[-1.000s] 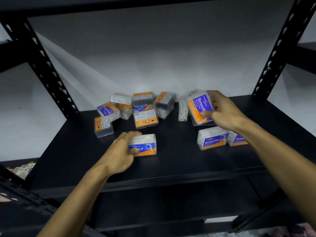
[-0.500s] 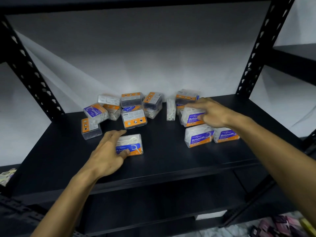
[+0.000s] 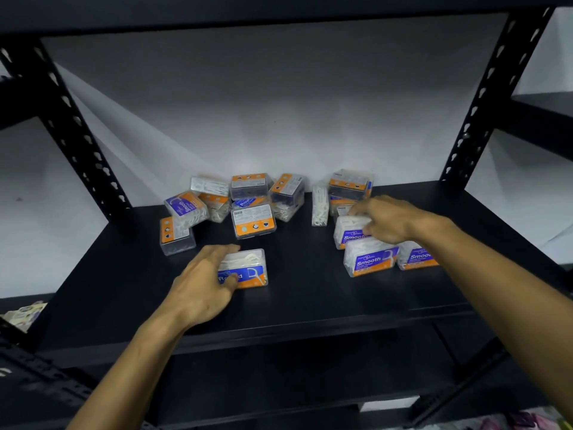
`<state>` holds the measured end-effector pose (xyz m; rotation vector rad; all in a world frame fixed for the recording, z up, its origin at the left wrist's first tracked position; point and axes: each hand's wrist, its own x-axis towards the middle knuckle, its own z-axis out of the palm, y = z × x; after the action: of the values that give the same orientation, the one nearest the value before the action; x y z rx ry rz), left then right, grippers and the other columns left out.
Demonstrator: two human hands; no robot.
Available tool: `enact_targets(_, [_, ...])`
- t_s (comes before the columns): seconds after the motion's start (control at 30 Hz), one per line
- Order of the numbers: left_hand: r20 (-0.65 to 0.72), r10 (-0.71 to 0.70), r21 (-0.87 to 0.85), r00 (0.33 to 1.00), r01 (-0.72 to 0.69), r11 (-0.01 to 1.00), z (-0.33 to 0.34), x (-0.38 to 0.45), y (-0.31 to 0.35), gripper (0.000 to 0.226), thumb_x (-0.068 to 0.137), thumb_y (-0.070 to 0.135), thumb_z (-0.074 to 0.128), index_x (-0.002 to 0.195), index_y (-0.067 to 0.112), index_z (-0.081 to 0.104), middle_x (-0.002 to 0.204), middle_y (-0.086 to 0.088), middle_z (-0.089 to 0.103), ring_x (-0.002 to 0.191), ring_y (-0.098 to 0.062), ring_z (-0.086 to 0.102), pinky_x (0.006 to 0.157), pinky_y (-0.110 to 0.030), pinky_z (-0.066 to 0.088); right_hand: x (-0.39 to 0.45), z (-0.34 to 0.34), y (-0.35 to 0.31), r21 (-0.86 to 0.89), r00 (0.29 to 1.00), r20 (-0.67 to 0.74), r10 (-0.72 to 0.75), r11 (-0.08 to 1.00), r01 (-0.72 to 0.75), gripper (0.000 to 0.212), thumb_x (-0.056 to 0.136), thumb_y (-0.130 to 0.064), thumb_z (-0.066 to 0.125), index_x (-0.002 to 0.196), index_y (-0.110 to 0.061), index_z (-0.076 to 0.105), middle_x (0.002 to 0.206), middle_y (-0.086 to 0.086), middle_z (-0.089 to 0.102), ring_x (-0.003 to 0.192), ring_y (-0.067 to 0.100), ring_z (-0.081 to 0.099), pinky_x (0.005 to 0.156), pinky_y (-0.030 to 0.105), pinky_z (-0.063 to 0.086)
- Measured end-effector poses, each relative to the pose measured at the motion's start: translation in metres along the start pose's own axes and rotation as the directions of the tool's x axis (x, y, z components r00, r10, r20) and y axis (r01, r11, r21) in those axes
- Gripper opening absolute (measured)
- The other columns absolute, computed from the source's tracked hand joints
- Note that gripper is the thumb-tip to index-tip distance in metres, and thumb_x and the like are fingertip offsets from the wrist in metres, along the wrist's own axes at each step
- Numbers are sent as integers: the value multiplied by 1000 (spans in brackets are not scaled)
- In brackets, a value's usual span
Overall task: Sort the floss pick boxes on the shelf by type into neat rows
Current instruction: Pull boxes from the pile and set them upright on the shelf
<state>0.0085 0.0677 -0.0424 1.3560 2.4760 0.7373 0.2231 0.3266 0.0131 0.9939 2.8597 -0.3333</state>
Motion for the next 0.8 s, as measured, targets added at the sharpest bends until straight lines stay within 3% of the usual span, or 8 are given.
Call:
enact_targets(0.37, [-12,1,-19,1000,-1,1000,-1,-1,0,54,92,23,63,141,33,45,141,12,44,126,-10,46,104,-38,43,10,3,-2,-17,997,73,10,1000,-9,39,88,-15,59,125,-29,56,124,-1,59,108,21,56,80,32,46])
enact_targets(0.8, [-14,-5,-17,1000,4,1000,-2,1,0,53,92,23,64,140,34,45,140,12,45,125,-10,47,103,-38,43,11,1,-4,-26,995,95,17,1000,-14,39,87,-17,60,124,-30,56,123,-3,60,106,19,57,86,37,50])
